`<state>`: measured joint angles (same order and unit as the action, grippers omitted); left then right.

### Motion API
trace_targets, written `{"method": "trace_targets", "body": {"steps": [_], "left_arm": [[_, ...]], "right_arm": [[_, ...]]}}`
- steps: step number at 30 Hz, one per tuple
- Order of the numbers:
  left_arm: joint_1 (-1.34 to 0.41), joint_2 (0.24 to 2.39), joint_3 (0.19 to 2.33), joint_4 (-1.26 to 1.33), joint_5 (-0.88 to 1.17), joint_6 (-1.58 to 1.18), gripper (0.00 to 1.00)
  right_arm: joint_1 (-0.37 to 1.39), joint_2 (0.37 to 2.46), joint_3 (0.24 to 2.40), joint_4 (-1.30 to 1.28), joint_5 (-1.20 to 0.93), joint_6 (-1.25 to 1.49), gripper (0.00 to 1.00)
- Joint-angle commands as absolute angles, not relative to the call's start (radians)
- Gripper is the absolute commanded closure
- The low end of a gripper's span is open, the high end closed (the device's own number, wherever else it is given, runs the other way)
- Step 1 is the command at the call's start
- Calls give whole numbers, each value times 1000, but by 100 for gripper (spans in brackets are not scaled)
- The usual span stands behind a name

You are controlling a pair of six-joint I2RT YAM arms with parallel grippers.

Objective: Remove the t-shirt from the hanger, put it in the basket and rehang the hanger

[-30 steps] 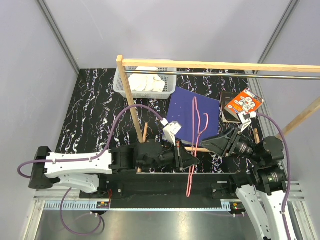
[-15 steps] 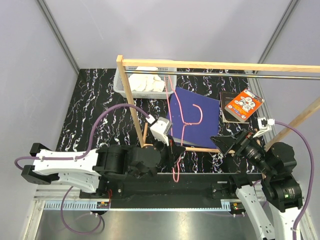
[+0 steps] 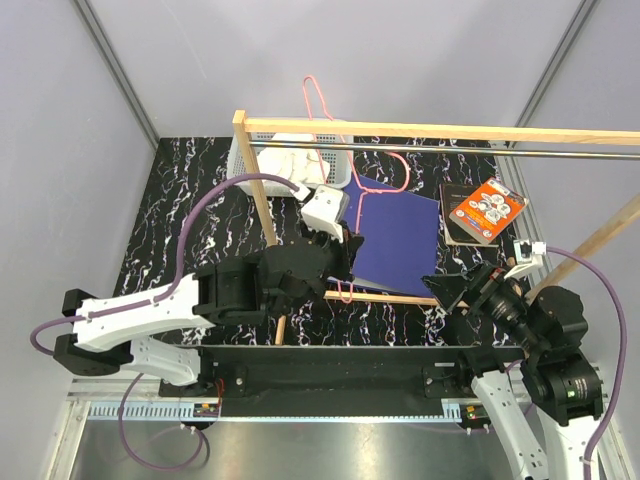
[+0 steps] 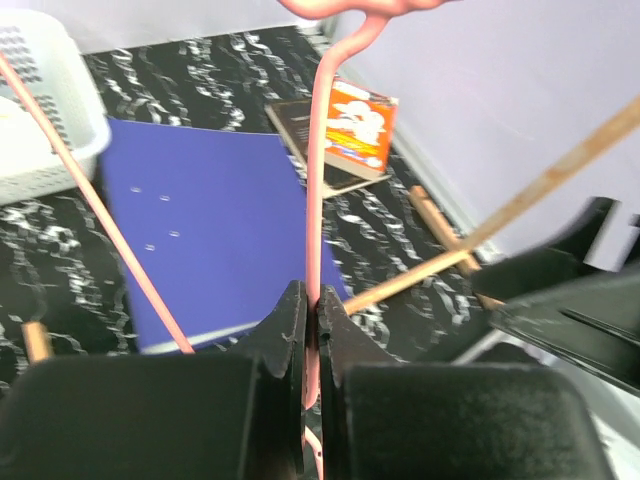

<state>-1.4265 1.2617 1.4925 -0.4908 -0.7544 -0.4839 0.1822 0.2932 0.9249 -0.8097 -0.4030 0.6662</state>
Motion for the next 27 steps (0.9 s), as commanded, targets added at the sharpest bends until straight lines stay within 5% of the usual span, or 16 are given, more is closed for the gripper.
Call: {"method": "trace_targets", "body": {"steps": [1, 27], "left_arm": [[-1414, 1269, 1537, -396, -739, -353, 100], [-1404, 1402, 1697, -330, -675, -149, 100]], "right_arm": [[187, 291, 916, -790, -384, 649, 0], [186, 273, 893, -767, -413, 676, 0]]}}
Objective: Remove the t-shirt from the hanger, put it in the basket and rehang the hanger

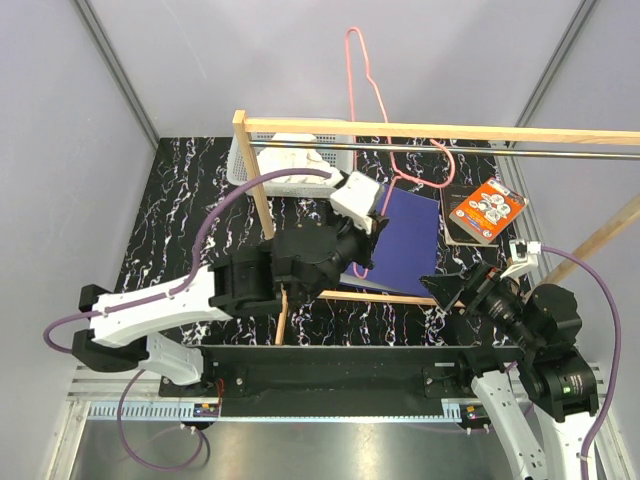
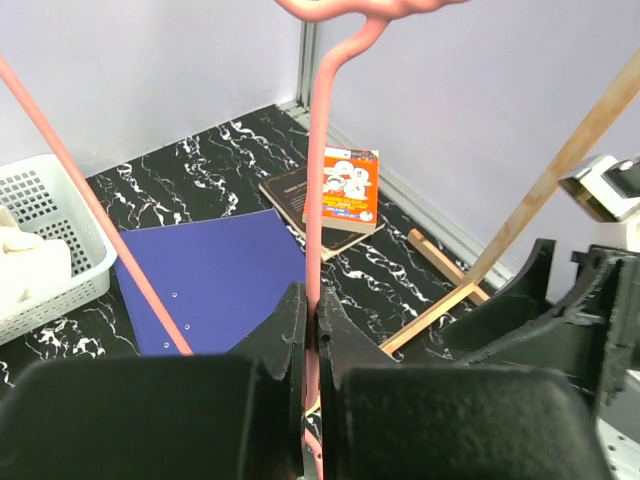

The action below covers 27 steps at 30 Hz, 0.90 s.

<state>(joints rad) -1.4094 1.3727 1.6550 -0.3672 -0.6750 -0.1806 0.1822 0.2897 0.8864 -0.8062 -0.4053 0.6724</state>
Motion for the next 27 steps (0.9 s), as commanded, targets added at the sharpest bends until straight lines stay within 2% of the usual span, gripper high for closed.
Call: {"method": "trace_targets", "body": {"steps": [1, 27], "left_arm": [[-1404, 1405, 1698, -327, -667, -144, 100], [-1321, 1658, 1922, -406, -583, -305, 100]], "right_arm": [[186, 270, 894, -767, -414, 676, 0], [186, 245, 868, -782, -419, 684, 0]]}}
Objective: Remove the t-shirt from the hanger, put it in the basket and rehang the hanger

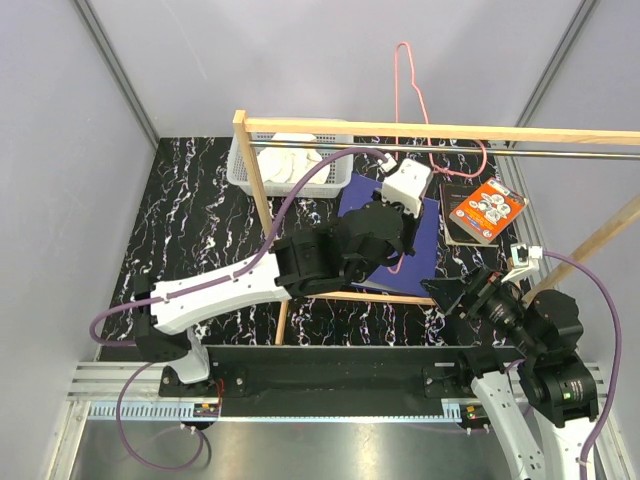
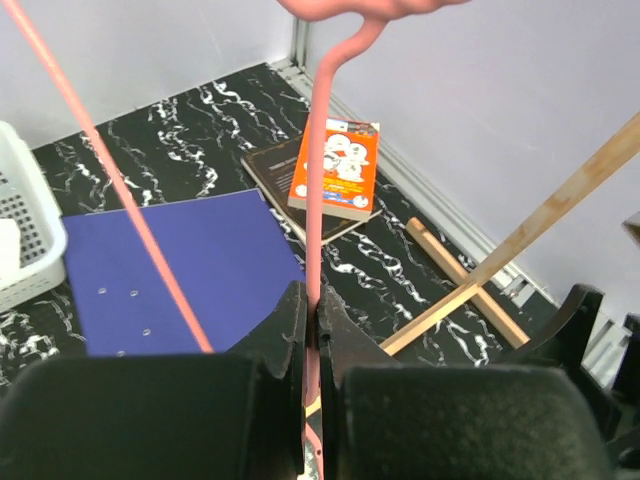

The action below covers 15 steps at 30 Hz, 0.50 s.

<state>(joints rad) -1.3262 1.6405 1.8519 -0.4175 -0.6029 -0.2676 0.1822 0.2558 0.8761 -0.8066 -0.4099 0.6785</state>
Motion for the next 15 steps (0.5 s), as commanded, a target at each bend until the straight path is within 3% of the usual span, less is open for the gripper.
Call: {"method": "trace_targets", "body": {"steps": [1, 4, 7, 12, 15], "left_arm": [[-1322, 1666, 1925, -408, -580, -305, 100], [-1318, 1670, 1924, -414, -557, -319, 100], [-1305, 1664, 1918, -434, -531, -347, 92], [-1299, 1618, 1870, -445, -500, -397, 66], [-1299, 1579, 1836, -449, -491, -419, 57]], "right_arm": [[186, 245, 870, -785, -419, 683, 0], [186, 245, 877, -788, -416, 681, 0], [186, 241, 879, -795, -411, 680, 0], [186, 238, 881, -801, -410, 681, 0], [186, 236, 884, -804, -410, 683, 0]]}}
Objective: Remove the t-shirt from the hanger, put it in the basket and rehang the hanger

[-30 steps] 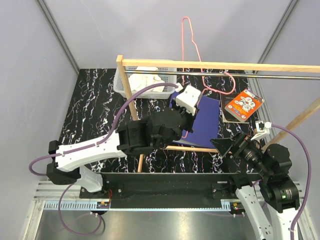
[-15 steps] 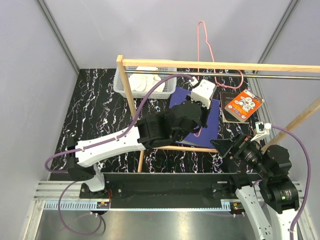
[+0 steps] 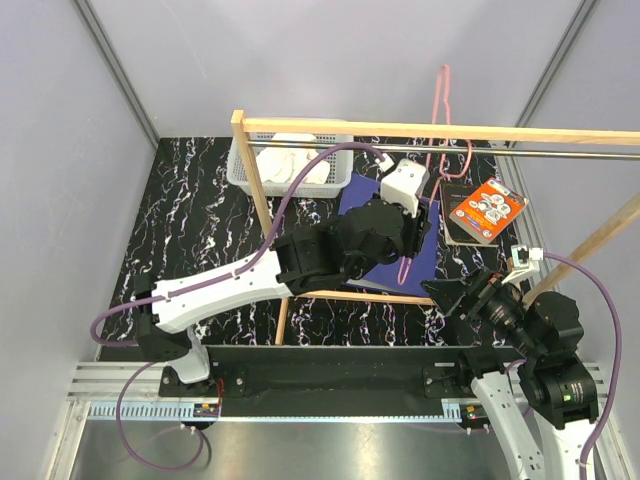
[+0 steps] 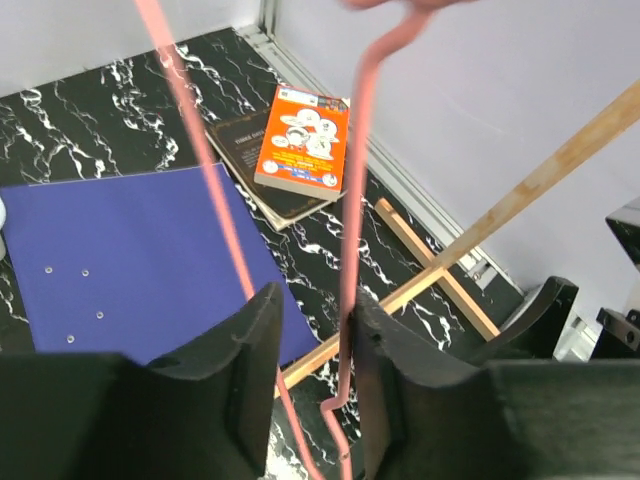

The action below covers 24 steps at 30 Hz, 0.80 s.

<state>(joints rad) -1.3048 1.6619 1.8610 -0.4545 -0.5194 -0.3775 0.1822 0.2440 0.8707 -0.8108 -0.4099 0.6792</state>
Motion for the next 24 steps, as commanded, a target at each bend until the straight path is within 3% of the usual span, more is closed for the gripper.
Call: {"method": "trace_targets", "body": {"steps": [1, 3, 6, 10, 18, 24], "left_arm": [[-1301, 1554, 1829, -451, -485, -428, 53], [-1301, 1516, 1812, -457, -465, -433, 41], [-1299, 1447, 1769, -460, -407, -439, 30], [-1299, 1338, 1714, -501, -283, -437, 6], [-1301, 996, 1493, -580, -199, -486, 2], [-1301, 646, 1129, -575, -310, -624, 2]], "right_arm": [[187, 238, 885, -804, -410, 683, 0], [186, 239, 887, -807, -410, 681, 0], [187, 239, 891, -814, -408, 678, 0], [186, 241, 905, -842, -407, 663, 0], [186, 229, 879, -876, -411, 661, 0], [186, 238, 830, -835, -425, 706, 0]]}}
